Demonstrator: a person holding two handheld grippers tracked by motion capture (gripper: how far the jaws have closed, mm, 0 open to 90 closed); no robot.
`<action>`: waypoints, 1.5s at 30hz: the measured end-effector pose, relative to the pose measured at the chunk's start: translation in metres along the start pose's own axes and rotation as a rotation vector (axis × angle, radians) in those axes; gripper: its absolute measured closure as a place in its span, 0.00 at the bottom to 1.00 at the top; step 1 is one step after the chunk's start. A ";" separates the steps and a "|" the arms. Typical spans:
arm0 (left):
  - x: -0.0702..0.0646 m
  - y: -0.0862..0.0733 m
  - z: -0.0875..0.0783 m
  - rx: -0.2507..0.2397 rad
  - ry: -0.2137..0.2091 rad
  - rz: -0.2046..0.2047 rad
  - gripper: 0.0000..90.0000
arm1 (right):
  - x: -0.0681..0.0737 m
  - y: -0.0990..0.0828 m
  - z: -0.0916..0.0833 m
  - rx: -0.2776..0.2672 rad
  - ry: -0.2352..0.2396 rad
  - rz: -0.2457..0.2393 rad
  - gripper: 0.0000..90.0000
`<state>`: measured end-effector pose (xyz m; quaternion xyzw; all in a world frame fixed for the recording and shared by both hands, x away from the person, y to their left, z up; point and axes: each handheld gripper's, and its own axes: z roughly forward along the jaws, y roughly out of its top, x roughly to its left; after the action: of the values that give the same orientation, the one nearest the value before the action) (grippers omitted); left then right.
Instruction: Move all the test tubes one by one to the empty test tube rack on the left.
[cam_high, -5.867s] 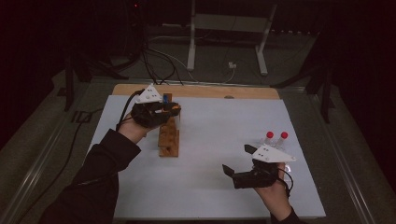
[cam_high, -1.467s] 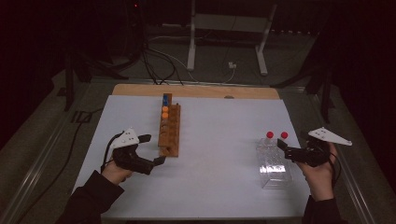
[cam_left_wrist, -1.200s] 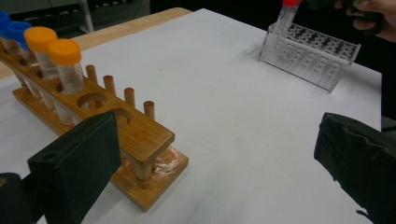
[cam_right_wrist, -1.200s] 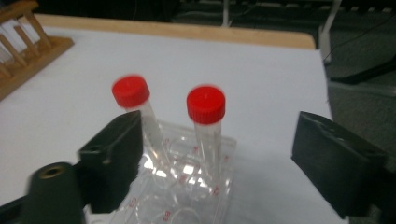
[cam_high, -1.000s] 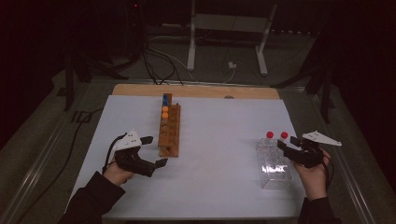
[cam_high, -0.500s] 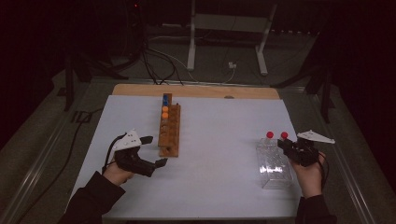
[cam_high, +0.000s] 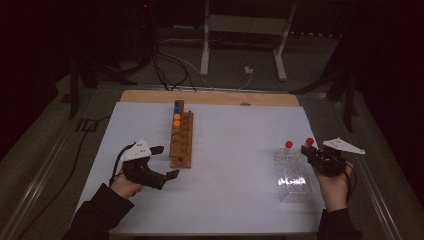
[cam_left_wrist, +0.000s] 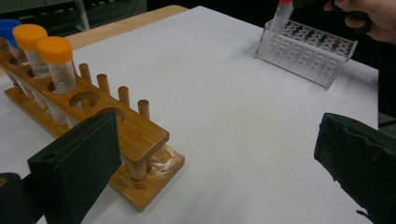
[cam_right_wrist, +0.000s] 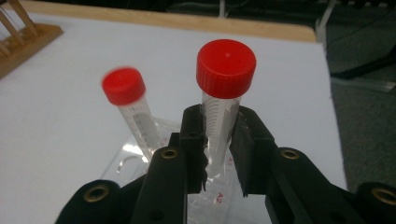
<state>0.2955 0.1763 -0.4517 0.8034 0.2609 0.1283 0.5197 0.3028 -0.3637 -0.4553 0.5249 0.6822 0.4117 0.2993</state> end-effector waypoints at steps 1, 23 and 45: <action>0.000 0.000 0.000 0.001 -0.003 0.000 0.02 | 0.001 0.002 -0.003 -0.008 -0.003 -0.005 0.83; -0.008 0.010 0.004 0.016 -0.037 0.024 0.02 | 0.055 0.023 -0.037 -0.054 0.129 -0.129 0.83; -0.029 0.051 0.040 0.029 -0.131 0.073 0.02 | 0.134 0.015 -0.011 0.029 0.349 -0.254 0.84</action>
<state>0.3052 0.1132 -0.4204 0.8265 0.1985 0.0904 0.5189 0.2647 -0.2357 -0.4339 0.3597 0.7902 0.4455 0.2185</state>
